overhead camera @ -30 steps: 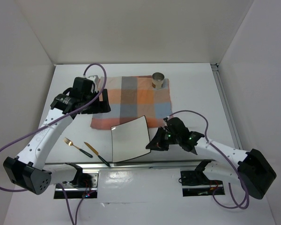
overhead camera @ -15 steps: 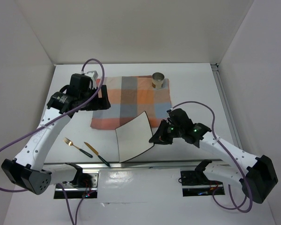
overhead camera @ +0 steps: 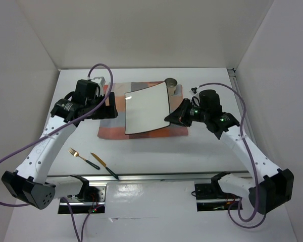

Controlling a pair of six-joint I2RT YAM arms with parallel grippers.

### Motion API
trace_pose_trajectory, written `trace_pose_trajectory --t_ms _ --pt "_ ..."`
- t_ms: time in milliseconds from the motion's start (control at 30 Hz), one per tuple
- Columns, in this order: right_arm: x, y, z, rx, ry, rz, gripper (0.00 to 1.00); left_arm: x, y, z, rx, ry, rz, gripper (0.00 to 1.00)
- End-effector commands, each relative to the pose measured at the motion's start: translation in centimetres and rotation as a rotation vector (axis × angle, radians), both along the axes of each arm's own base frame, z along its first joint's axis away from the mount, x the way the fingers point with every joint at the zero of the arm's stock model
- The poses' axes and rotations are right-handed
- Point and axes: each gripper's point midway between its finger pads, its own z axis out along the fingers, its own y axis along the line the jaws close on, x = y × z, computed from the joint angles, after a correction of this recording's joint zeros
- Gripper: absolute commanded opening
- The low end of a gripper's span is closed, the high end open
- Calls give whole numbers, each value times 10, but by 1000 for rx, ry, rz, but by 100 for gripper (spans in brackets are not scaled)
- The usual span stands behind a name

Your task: Set the dinner table for one person

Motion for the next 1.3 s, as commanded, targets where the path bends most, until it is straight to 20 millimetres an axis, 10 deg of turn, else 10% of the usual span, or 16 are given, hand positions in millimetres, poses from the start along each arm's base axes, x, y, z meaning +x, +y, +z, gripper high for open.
trace_pose_trajectory --t_ms 0,600,1267 --pt "25 25 65 187 -259 109 0 1 2 19 9 -66 -12 96" --pt "134 22 -2 278 -342 30 0 12 20 -15 11 10 40 96" --pt "162 19 -92 351 -230 106 0 15 28 -29 3 41 65 96"
